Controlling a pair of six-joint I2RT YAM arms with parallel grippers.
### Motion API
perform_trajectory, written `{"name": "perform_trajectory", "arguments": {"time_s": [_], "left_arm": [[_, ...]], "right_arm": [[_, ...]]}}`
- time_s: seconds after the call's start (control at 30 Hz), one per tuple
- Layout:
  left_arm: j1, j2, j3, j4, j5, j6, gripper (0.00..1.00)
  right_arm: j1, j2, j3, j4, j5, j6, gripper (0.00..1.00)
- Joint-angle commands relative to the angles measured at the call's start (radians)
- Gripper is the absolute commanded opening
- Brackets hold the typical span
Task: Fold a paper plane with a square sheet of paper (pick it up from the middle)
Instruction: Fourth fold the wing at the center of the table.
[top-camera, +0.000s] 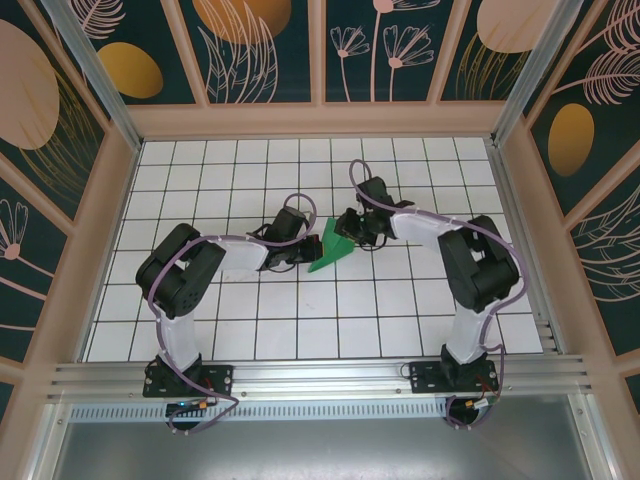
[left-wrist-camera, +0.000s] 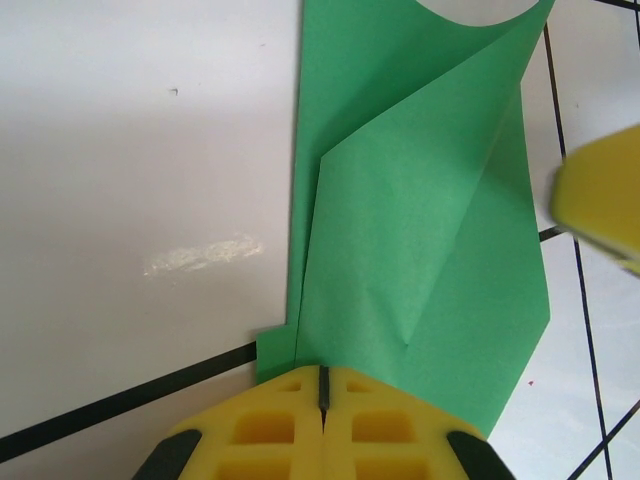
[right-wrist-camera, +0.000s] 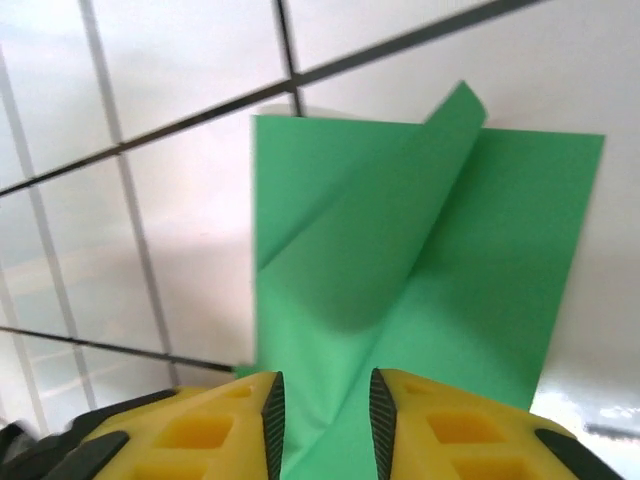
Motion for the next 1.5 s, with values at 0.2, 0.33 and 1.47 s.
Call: {"name": "perform_trajectory", "arguments": {"time_s": [0.2,0.33,1.47], "left_arm": [[0.003,0.068,-0.012,-0.143,-0.047,0.035,0.02],[0.004,0.066,-0.009,-0.153,-0.052,0.036,0.01],[0.004,-0.032,0.011,-0.026,0.128,-0.03,0.1]], "right_arm": [[0.018,0.008,-0.03,0.105,-0.154,-0.067,0.2],[0.018,0.068,-0.001,0.11,-0.166,-0.072,0.15],[0.009,0.155,-0.11,0.112,-0.121,-0.064,0.09]]}}
